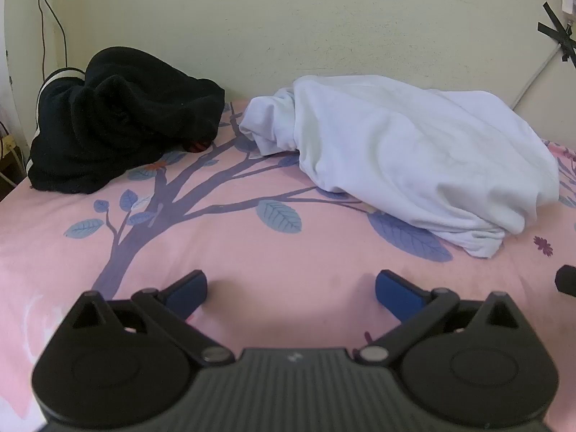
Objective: Fold small clothes
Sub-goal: 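Reach both grippers toward the crumpled white shirt on the bed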
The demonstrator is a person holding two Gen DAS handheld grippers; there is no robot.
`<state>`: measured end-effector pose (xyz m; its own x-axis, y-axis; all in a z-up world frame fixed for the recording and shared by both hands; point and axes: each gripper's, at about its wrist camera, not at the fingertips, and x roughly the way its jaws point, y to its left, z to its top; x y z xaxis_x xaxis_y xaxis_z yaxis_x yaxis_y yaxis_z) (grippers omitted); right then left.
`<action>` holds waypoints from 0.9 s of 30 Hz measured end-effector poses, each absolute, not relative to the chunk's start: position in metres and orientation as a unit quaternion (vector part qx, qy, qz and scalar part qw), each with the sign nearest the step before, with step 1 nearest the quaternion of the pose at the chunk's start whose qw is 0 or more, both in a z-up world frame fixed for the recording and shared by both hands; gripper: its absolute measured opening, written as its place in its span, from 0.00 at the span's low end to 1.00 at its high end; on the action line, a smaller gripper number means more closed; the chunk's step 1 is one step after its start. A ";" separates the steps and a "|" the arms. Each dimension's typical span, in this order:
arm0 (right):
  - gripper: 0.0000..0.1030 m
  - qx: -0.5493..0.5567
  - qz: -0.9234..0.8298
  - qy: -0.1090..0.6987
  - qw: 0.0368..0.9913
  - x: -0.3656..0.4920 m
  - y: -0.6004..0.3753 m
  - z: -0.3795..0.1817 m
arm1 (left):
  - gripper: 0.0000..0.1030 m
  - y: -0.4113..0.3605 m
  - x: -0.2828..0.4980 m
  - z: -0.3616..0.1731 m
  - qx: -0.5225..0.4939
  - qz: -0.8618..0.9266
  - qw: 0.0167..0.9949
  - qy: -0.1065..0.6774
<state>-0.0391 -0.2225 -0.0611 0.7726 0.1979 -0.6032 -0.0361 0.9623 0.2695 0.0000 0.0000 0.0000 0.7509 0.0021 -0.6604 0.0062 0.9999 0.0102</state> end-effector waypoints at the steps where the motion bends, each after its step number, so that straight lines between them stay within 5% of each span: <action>1: 0.81 0.124 0.063 0.331 0.933 -0.039 -0.223 -0.061 | 1.00 0.000 0.000 0.000 0.006 -0.001 0.934 0.358; 7: 0.81 0.123 0.061 0.329 0.934 -0.039 -0.223 -0.060 | 1.00 0.016 -0.012 0.000 0.018 -0.050 0.932 0.359; 15: 0.76 0.054 0.131 0.264 0.954 -0.019 -0.178 -0.028 | 0.94 0.075 -0.021 0.009 -0.142 -0.040 0.940 0.308; 17: 0.63 0.017 0.132 0.282 0.950 0.005 -0.160 -0.032 | 0.89 0.082 -0.022 0.009 -0.161 -0.040 0.938 0.304; 19: 0.08 -0.009 0.131 0.321 0.938 0.031 -0.147 -0.043 | 0.85 0.084 -0.027 0.008 -0.166 -0.045 0.940 0.295; 24: 0.03 0.083 0.206 0.317 0.922 0.014 -0.164 -0.011 | 0.79 0.094 -0.030 0.006 -0.193 -0.067 0.937 0.284; 27: 0.00 0.152 0.352 0.344 0.857 -0.032 -0.176 0.004 | 0.86 0.104 -0.021 0.006 -0.238 -0.110 0.919 0.296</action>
<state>-0.0315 -0.1759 0.0044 0.5159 0.7077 -0.4827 -0.4989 0.7063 0.5022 -0.0208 0.1038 0.0057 0.8010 -0.3425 -0.4910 0.0615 0.8629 -0.5016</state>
